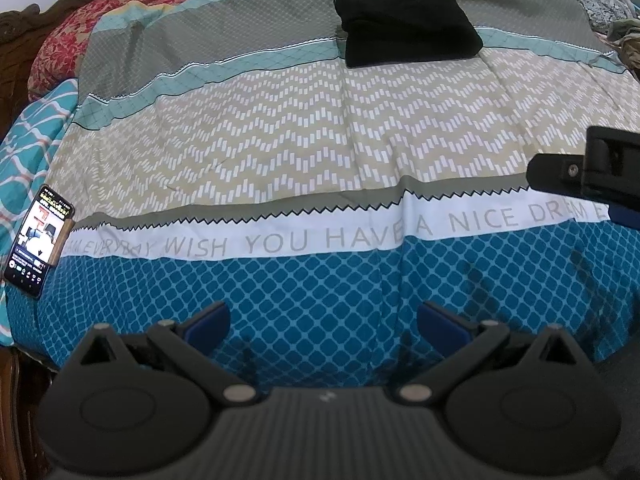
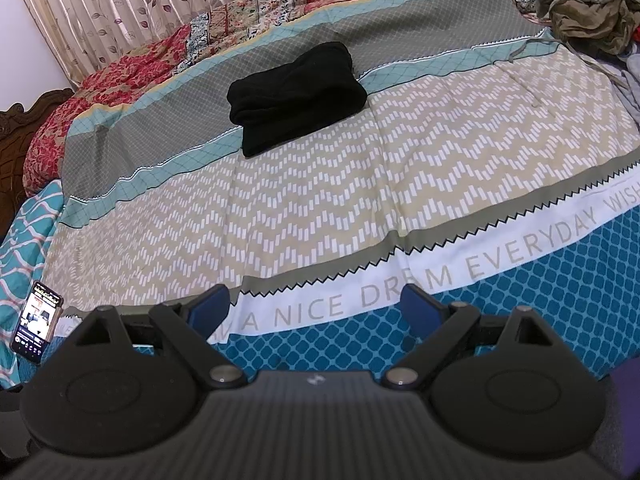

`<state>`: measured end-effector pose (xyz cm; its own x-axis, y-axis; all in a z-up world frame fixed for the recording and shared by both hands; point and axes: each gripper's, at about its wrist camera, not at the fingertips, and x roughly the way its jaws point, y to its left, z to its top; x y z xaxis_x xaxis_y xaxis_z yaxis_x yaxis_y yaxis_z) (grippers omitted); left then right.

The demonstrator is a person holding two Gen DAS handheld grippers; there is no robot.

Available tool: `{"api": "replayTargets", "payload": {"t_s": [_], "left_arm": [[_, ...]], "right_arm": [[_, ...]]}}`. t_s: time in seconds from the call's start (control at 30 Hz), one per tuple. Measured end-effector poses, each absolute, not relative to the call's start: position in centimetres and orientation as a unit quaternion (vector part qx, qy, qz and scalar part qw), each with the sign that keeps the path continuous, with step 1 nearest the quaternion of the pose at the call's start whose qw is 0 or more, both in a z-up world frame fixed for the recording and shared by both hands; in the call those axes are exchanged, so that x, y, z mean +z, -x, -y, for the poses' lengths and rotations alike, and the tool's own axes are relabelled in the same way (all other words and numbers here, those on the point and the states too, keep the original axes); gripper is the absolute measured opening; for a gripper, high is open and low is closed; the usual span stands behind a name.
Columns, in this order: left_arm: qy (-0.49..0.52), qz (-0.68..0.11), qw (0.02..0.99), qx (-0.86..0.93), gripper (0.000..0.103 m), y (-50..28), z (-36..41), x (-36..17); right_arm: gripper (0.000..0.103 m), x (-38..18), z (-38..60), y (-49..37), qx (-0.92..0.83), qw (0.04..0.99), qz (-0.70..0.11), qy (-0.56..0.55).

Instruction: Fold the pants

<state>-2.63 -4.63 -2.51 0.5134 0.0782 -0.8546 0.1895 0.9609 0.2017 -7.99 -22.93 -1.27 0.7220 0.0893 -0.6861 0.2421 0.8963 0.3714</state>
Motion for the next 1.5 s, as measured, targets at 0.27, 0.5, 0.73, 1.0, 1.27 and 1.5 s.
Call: {"api": "replayTargets", "payload": {"t_s": [0.27,0.5,0.73,1.0,1.27,1.5], "left_arm": [[-0.136,-0.495,0.857,-0.034,0.103,2.6,4.69,-2.65],[-0.135,-0.498,0.856,-0.035,0.103,2.62,4.64,-2.82],[-0.135,-0.501,0.854,-0.037,0.103,2.62,4.7,-2.96],[-0.134,-0.504,0.852,-0.04,0.103,2.65,4.81,-3.11],[-0.135,-0.507,0.85,-0.043,0.103,2.68,4.84,-3.25],[-0.136,-0.507,0.85,-0.045,0.103,2.71,4.94,-3.24]], "right_arm": [[0.094,-1.28,22.95,7.98,-0.043,0.9,-0.371,-0.224],[0.094,-1.31,22.99,7.87,-0.042,0.9,-0.372,-0.224],[0.094,-1.45,23.02,7.84,-0.041,0.9,-0.372,-0.225],[0.094,-1.82,23.14,7.82,-0.041,0.898,-0.375,-0.226],[0.094,-2.03,23.09,7.87,-0.042,0.897,-0.376,-0.228],[0.094,-2.08,23.08,7.88,-0.042,0.897,-0.377,-0.229]]}}
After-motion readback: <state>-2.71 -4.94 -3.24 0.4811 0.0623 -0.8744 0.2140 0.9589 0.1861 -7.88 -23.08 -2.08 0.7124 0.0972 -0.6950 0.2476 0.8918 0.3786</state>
